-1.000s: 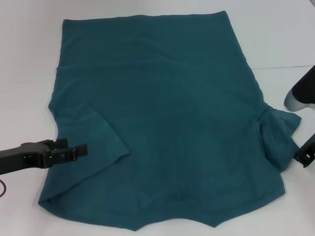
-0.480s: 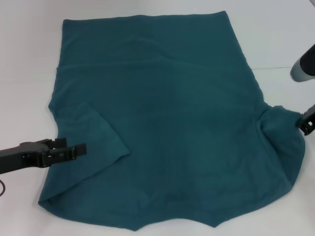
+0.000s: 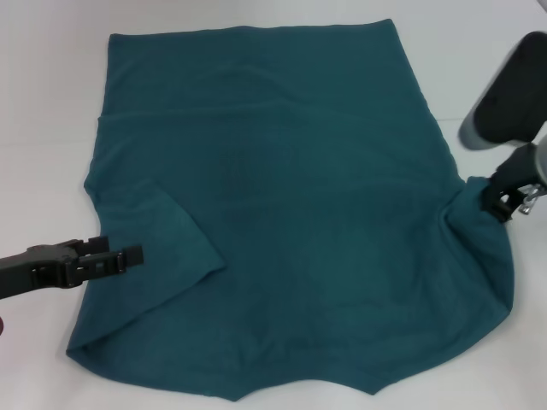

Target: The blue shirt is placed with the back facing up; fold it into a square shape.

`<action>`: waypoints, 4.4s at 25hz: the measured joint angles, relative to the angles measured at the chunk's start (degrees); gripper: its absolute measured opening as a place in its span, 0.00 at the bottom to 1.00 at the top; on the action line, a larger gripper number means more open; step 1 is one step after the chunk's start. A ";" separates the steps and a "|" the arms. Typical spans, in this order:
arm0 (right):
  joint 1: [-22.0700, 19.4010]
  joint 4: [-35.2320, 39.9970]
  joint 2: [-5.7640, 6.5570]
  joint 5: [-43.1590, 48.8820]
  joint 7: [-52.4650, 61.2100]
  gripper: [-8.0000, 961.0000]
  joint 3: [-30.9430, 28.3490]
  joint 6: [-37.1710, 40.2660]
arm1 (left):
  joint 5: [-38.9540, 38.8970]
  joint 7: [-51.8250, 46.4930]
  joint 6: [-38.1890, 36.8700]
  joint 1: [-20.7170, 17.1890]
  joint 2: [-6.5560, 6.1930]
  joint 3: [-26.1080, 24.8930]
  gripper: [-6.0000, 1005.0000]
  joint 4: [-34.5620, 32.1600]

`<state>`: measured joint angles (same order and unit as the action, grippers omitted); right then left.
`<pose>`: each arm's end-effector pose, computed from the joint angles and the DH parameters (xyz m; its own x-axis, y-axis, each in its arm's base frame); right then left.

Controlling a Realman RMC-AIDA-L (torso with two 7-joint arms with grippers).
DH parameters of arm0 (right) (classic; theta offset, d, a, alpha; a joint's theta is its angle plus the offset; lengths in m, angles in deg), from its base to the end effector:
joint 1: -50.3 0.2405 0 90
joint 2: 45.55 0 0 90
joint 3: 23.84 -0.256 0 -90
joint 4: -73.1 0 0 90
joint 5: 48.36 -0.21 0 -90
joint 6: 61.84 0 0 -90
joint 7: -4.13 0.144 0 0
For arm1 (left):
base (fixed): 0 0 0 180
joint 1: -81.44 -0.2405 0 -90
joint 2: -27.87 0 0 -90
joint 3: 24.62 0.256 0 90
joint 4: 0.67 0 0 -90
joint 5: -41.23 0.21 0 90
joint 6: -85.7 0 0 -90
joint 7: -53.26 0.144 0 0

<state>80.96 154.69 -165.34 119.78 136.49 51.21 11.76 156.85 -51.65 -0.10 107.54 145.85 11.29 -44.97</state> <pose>0.2156 0.3926 0.0559 0.8150 -0.4957 0.3002 -0.1394 -0.6704 -0.7288 -0.2936 0.3322 0.0373 0.5161 0.6369 0.5728 0.8082 -0.5835 -0.0794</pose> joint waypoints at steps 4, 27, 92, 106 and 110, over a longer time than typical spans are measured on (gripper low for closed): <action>-0.14 0.20 -0.08 0.01 -2.04 0.02 4.18 -0.01 | 0.04 -0.21 0.13 -0.03 -0.02 0.00 0.93 0.01; 1.22 0.17 -0.36 0.12 -5.48 0.11 15.63 8.98 | 0.13 -0.16 -0.57 -1.28 0.18 0.05 0.93 0.00; 4.84 -26.24 0.97 -11.59 -3.79 0.58 -30.70 -13.97 | 0.13 0.13 -1.91 0.45 -0.11 0.57 0.93 -0.52; 5.86 -29.25 0.18 -9.24 -3.84 0.58 -29.83 -18.41 | 0.13 -0.11 -2.09 0.35 -0.03 0.51 0.93 -0.52; 6.02 -30.19 0.16 -9.23 -3.94 0.59 -29.24 -19.41 | 0.13 -0.16 -1.98 0.39 -0.03 0.46 0.93 -0.52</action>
<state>86.99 124.50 -165.17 110.55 132.56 21.98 -7.65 156.98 -51.81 -2.08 107.93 145.82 11.75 -45.49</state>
